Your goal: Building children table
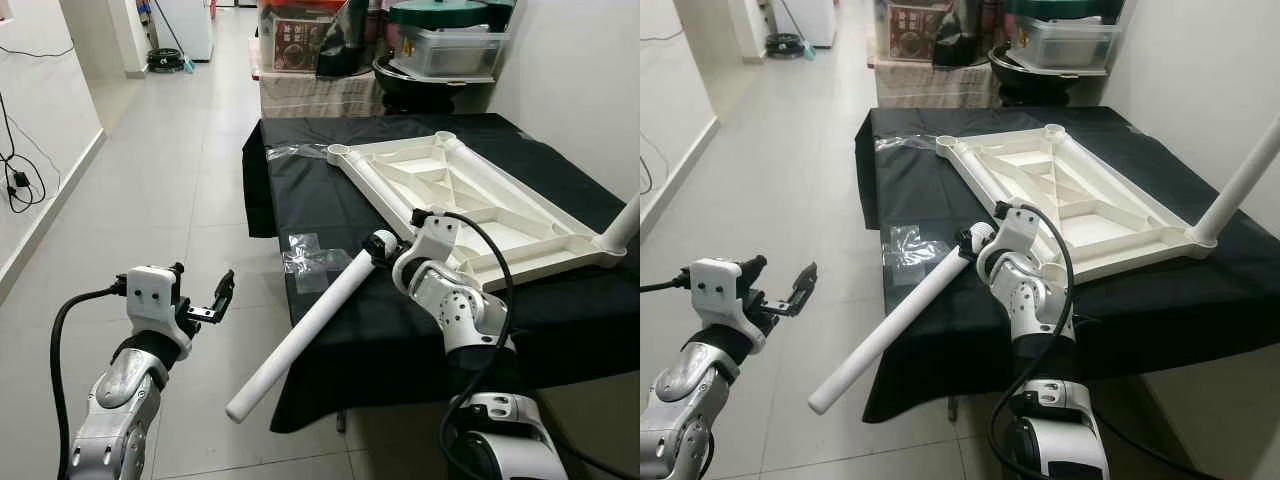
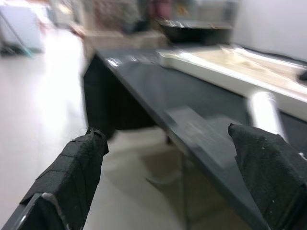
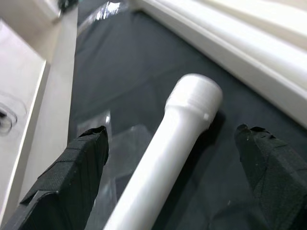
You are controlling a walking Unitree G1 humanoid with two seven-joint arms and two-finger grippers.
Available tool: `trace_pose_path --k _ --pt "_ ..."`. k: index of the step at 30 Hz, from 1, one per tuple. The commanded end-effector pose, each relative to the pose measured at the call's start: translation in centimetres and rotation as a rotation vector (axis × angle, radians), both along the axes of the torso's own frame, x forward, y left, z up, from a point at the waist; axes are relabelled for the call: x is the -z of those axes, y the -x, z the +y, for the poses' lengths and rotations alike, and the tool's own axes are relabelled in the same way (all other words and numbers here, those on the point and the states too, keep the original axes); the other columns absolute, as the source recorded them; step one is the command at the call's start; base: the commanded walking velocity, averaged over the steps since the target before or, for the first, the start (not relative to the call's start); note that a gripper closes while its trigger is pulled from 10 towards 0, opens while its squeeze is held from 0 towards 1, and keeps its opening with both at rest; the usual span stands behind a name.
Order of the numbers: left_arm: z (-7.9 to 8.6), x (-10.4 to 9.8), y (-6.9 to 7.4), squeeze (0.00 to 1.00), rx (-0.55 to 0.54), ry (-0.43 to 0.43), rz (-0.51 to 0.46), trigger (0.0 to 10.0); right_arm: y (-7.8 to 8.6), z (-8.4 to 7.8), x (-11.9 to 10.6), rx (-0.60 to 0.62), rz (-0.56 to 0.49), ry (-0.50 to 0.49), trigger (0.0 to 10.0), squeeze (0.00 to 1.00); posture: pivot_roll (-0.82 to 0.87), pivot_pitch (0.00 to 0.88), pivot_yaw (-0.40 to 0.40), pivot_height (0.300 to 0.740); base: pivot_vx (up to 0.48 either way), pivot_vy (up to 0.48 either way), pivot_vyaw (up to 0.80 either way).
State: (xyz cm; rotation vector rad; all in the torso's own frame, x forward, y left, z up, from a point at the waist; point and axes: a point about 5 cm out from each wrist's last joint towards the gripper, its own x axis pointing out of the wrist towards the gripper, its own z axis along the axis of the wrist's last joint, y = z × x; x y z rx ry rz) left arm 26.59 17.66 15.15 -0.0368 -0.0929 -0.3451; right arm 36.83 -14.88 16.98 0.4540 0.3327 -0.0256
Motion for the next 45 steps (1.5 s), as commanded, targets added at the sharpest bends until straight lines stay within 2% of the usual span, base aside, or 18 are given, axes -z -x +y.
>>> trace_pose_path --k 1,3,4,7,8,13,16,22,27,28,31,45 --pt "-0.9 0.0 0.1 0.00 0.078 0.007 0.014 10.0 -0.2 -0.3 -0.8 0.018 -0.032 -0.019 10.0 0.00 0.07 0.000 -0.061 0.740 0.000 0.000 0.00" --pt "-2.4 0.1 -0.1 0.00 0.290 -0.018 0.053 10.0 -0.3 -1.0 -1.9 0.048 -0.078 -0.035 10.0 0.00 0.06 0.000 -0.045 0.740 0.000 0.000 0.00" --pt "-2.5 0.0 -0.4 0.00 0.340 -0.035 0.065 10.0 -0.2 -1.2 -2.1 0.053 -0.081 -0.036 10.0 0.00 0.06 0.000 -0.041 0.740 0.000 0.000 0.00" --pt "-2.4 -0.1 -0.7 0.00 0.363 -0.050 0.072 10.0 -0.1 -1.2 -2.1 0.056 -0.076 -0.037 10.0 0.00 0.06 0.000 -0.037 0.740 0.000 0.000 0.00" --pt "-2.0 -0.1 -1.2 0.00 0.377 -0.041 0.105 10.0 0.1 -1.3 -1.8 0.067 -0.056 -0.031 10.0 0.00 0.05 0.000 -0.029 0.740 0.000 0.000 0.00" --pt "-1.7 -0.1 -1.5 0.00 0.415 -0.017 0.152 10.0 0.4 -1.3 -1.2 0.080 -0.030 -0.013 10.0 0.00 0.05 0.000 -0.022 0.740 0.000 0.000 0.00" --pt "-1.5 0.3 -1.6 0.00 0.452 -0.019 0.216 10.0 0.4 -1.5 -1.0 0.089 -0.012 0.009 10.0 0.00 0.05 0.000 -0.017 0.740 0.000 0.000 0.00" --pt "-1.7 0.1 -1.0 0.00 0.572 0.003 0.268 10.0 0.4 -1.8 -0.8 0.110 -0.002 0.038 10.0 0.00 0.05 0.000 -0.018 0.740 0.000 0.000 0.00" --pt "-2.1 0.2 -0.2 0.00 0.669 -0.033 0.311 10.0 0.3 -1.6 -0.7 0.115 0.010 0.046 10.0 0.00 0.06 0.000 -0.015 0.740 0.000 0.000 0.00" --pt "-2.1 0.2 -0.2 0.00 0.669 -0.033 0.311 10.0 0.3 -1.6 -0.7 0.115 0.010 0.046 10.0 0.00 0.06 0.000 -0.015 0.740 0.000 0.000 0.00" --pt "-2.0 0.8 -0.6 0.00 0.649 -0.104 0.361 10.0 0.3 -1.4 -0.6 0.115 0.016 0.036 10.0 0.00 0.06 0.000 -0.008 0.740 0.000 0.000 0.00" --pt "-2.2 2.0 -1.3 0.00 0.636 -0.190 0.485 10.0 0.5 -1.8 -0.2 0.138 0.033 0.034 10.0 0.00 0.05 0.000 0.010 0.740 0.000 0.000 0.00"
